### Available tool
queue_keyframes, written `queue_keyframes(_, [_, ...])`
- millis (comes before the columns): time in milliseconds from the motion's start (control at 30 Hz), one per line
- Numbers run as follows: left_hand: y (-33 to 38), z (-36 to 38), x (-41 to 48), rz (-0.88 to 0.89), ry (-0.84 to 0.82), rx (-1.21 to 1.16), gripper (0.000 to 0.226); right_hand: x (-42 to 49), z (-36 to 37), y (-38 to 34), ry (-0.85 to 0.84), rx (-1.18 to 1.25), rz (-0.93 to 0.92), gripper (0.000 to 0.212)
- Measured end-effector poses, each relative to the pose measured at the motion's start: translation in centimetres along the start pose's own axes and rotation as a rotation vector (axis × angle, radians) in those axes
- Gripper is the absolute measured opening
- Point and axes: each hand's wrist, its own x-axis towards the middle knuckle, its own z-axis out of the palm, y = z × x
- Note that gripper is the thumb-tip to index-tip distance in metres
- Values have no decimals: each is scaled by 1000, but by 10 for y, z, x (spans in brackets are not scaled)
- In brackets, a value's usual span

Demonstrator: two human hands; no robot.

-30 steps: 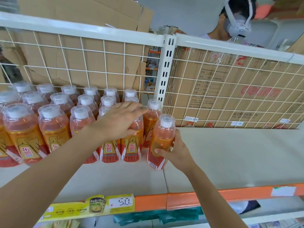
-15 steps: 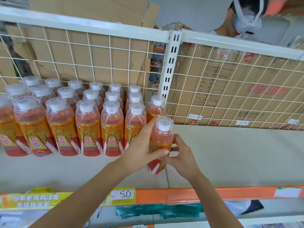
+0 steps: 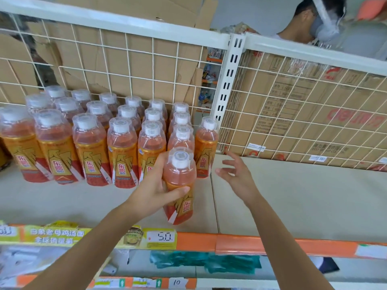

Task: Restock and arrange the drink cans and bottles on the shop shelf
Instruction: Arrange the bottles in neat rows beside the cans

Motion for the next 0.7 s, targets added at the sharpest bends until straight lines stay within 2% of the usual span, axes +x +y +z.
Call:
queue_keyframes(133, [1, -25, -16, 1, 29, -4, 70, 34, 18, -10, 9, 15, 2, 86])
queue_keyframes(233, [-1, -44, -25, 5, 64, 26, 70, 52, 33, -12, -64, 123, -15, 86])
queue_keyframes(300, [-3, -57, -31, -1, 99, 42, 72, 61, 39, -3, -48, 146, -18, 90])
queue_keyframes(500, [-6, -91, -44, -33, 209, 87, 67, 56, 43, 3, 76, 171, -8, 68])
queue_keyframes(700, [-9, -105, -45, -35, 222, 77, 77, 21, 29, 6, 39, 154, -16, 75])
